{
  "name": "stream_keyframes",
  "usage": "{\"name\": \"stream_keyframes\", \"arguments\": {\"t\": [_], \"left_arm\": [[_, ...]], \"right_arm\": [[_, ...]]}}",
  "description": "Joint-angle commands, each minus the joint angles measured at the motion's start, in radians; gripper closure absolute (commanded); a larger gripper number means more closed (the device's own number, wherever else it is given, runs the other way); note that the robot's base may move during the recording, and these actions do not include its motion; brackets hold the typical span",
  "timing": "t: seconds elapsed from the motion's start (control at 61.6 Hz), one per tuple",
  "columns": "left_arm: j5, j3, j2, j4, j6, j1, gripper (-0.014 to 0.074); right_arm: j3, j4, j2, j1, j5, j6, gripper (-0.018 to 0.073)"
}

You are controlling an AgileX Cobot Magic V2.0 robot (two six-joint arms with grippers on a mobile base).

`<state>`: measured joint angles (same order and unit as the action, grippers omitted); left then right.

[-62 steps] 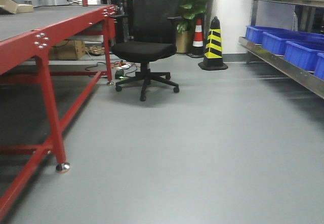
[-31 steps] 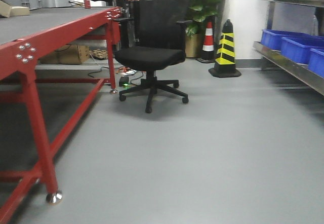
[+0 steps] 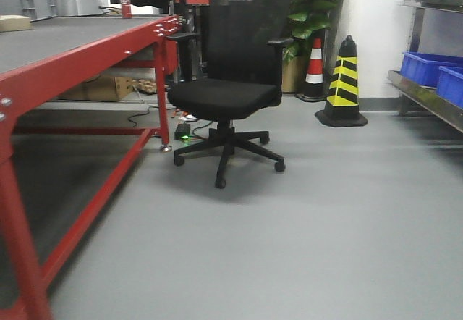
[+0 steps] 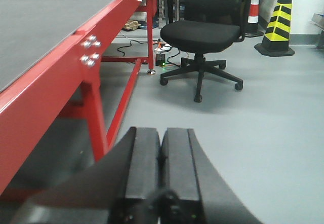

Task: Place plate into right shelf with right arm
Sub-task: 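Drive to the steel shelf with blue bins, plate held upright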

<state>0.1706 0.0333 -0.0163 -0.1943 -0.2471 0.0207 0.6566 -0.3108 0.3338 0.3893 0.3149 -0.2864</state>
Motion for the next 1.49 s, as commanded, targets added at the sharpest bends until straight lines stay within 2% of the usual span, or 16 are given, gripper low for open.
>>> {"name": "stream_keyframes", "arguments": {"t": [0.0, 1.478], "left_arm": [[-0.083, 0.008, -0.010, -0.008, 0.003, 0.001, 0.0643], [-0.083, 0.008, -0.010, -0.008, 0.003, 0.001, 0.0643]], "right_arm": [[0.029, -0.018, 0.009, 0.000, -0.090, 0.006, 0.0521], [0.029, -0.018, 0.009, 0.000, -0.090, 0.006, 0.0521]]}}
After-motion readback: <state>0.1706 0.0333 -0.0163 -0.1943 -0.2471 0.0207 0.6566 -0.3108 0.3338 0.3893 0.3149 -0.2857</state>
